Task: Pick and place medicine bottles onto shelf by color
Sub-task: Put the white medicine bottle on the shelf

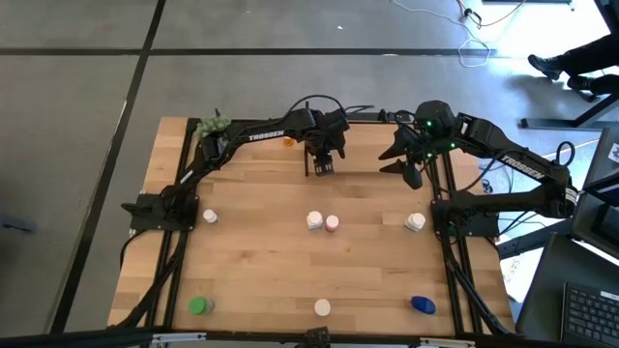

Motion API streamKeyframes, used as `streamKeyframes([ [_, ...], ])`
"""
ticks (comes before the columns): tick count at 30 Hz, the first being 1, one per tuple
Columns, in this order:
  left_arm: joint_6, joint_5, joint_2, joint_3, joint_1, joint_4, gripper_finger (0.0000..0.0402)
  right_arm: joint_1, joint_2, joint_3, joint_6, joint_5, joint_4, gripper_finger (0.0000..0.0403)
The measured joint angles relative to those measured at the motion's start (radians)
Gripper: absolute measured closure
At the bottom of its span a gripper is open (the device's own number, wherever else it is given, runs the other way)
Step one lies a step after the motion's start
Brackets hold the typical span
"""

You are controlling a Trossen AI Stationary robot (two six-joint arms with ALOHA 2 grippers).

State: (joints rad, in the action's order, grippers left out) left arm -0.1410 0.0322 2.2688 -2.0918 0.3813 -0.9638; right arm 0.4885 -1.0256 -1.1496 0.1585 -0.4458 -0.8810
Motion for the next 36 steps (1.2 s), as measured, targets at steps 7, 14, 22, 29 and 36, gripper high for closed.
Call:
streamKeyframes([
  [7, -0.018, 0.004, -0.001, 0.000, -0.001, 0.000, 0.0207, 0.000, 0.000, 0.000, 0.000, 0.000, 0.000, 0.0215],
  [14, -0.018, 0.011, -0.002, 0.000, -0.003, 0.015, 0.0193, 0.000, 0.000, 0.000, 0.000, 0.000, 0.000, 0.0215],
  [22, -0.029, 0.044, -0.007, 0.000, -0.008, 0.026, 0.0191, 0.000, 0.000, 0.000, 0.000, 0.000, 0.000, 0.0215],
  [29, -0.022, 0.064, -0.007, 0.000, -0.011, 0.023, 0.0191, 0.000, 0.000, 0.000, 0.000, 0.000, 0.000, 0.0215],
  [36, -0.018, 0.077, -0.016, -0.001, -0.016, 0.030, 0.0191, 0.000, 0.000, 0.000, 0.000, 0.000, 0.000, 0.0215],
])
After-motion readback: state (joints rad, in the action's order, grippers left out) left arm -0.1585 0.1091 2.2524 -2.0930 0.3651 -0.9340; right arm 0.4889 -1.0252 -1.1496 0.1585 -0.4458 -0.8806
